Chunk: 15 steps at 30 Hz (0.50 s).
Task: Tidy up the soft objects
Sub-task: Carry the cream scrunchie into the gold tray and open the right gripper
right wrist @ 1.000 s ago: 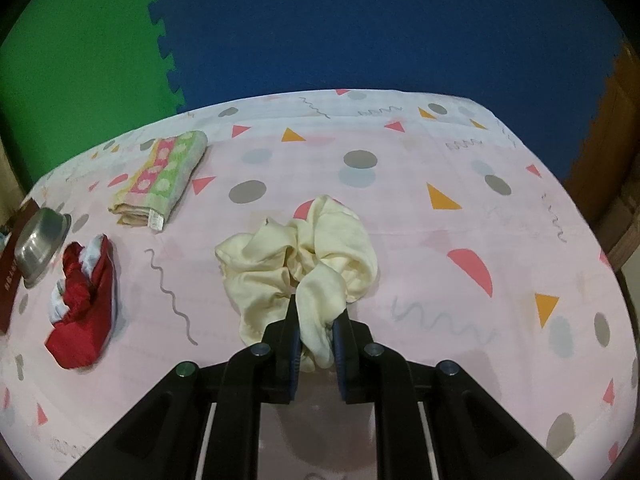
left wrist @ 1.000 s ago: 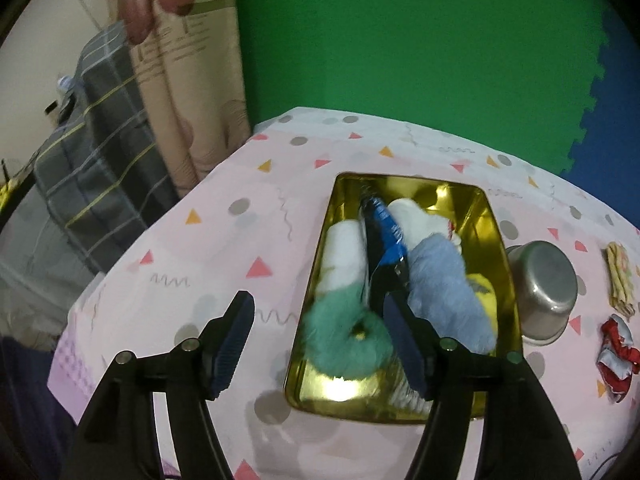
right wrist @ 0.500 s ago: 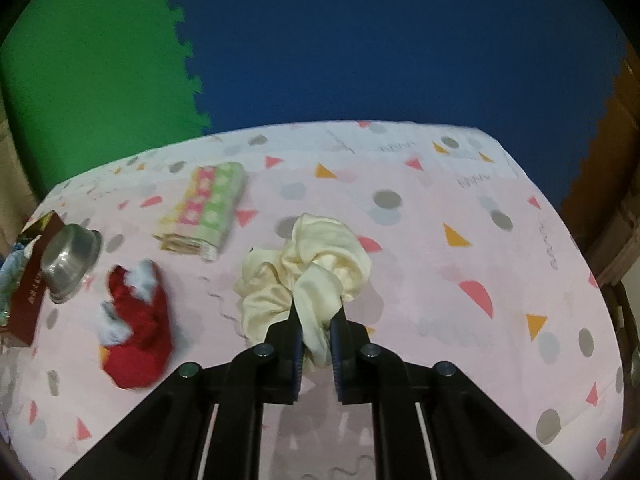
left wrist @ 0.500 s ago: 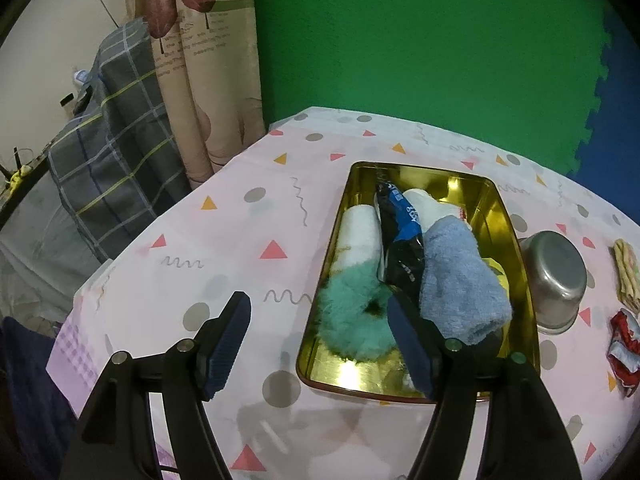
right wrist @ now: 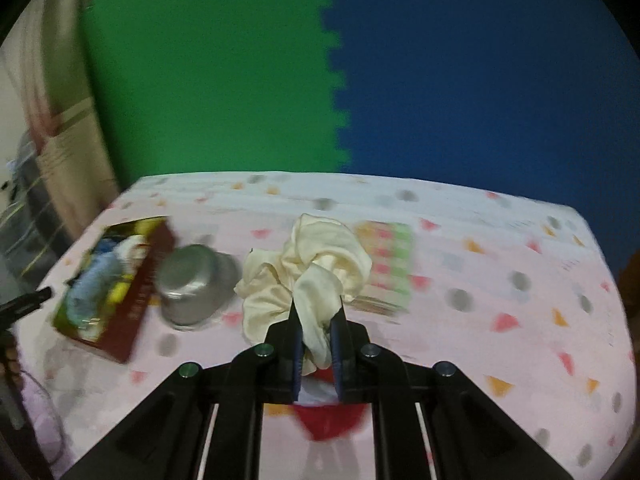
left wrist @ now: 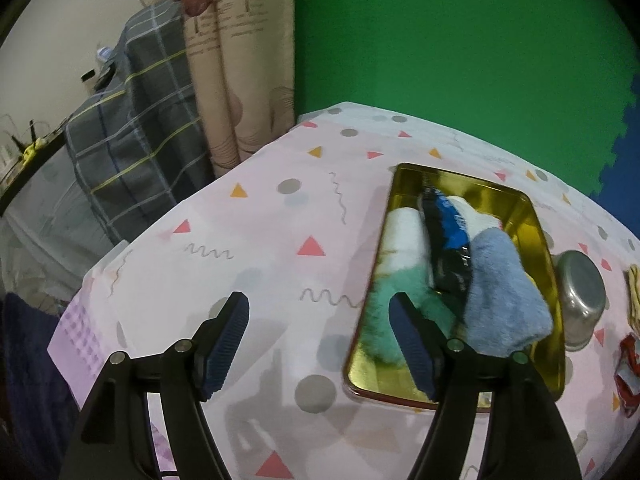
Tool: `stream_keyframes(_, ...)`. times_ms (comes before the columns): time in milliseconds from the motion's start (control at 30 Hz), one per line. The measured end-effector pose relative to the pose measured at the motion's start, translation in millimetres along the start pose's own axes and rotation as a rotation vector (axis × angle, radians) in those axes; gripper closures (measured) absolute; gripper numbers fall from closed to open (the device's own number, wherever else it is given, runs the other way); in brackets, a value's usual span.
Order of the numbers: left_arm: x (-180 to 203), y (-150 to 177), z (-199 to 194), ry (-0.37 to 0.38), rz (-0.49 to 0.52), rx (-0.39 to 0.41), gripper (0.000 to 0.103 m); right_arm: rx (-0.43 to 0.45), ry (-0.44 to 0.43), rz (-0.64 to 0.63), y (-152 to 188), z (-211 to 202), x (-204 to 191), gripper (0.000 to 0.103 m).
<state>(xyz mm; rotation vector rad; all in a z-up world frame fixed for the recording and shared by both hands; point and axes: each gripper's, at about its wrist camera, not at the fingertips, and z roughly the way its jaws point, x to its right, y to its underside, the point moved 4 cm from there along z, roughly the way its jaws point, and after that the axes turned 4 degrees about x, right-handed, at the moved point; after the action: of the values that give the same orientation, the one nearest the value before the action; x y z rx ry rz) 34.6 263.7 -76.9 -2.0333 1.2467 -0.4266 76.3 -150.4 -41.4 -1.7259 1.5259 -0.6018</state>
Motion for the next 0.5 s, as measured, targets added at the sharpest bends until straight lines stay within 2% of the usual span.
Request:
stream_keyframes(267, -15, -1, 4, -0.036, -0.033, -0.007, 0.029, -0.028, -0.164, -0.093, -10, 29, -100, 0.092)
stream_keyframes(500, -18, 0, 8, -0.046, -0.033, -0.012, 0.028, -0.056, -0.232, -0.134, -12, 59, -159, 0.092)
